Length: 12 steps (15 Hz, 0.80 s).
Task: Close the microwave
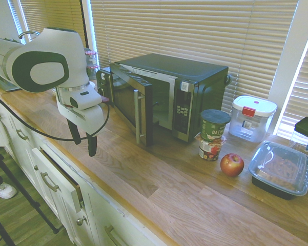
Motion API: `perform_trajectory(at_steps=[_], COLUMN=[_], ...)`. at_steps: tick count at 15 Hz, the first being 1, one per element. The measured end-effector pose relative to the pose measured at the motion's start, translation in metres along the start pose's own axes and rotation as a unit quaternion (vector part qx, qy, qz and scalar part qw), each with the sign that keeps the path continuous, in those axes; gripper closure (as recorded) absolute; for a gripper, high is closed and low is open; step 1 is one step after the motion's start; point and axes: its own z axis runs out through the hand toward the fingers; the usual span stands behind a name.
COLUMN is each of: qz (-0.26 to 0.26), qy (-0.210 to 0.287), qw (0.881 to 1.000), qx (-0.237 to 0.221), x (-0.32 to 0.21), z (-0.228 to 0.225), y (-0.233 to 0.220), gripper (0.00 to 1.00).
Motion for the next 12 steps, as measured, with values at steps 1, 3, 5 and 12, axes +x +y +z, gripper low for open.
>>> perform_trajectory(at_steps=[1,3,5,12], qz=[0.000,0.000,-0.006,0.001], qy=[-0.001,-0.003,0.006,0.012], qw=[1.000,1.000,1.000,0.999], qx=[0.000,0.009,0.021,0.048], x=[0.000,-0.001,-0.002,0.024], z=[0.000,-0.004,-0.017,-0.039], y=[0.000,-0.005,-0.020,-0.108], gripper=[0.00,0.00,0.00,0.00])
